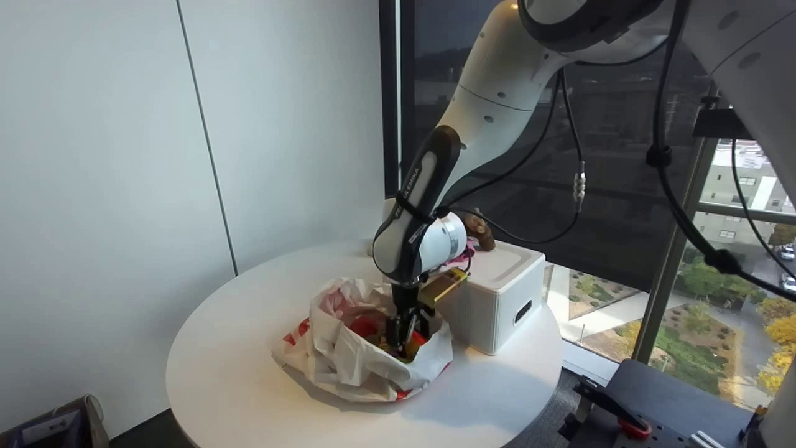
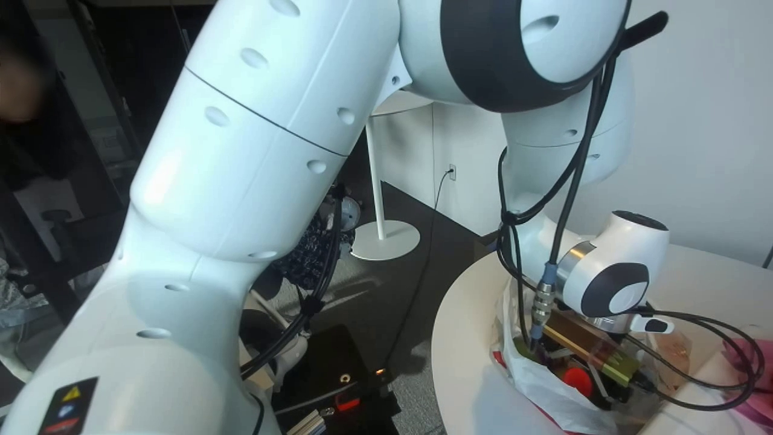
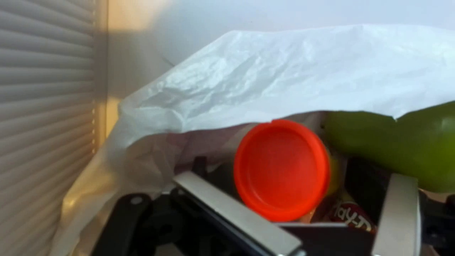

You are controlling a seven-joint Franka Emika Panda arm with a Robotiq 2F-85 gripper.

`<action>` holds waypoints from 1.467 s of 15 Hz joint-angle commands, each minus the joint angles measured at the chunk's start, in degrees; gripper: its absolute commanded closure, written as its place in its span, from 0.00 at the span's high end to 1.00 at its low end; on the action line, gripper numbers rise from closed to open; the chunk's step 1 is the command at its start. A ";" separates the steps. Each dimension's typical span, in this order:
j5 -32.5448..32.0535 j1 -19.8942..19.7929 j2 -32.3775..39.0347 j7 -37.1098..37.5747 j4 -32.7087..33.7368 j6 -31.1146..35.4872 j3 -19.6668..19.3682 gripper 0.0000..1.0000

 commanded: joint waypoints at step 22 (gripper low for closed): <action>4.57 -2.77 -34.65 7.14 -14.50 3.72 -5.54 0.38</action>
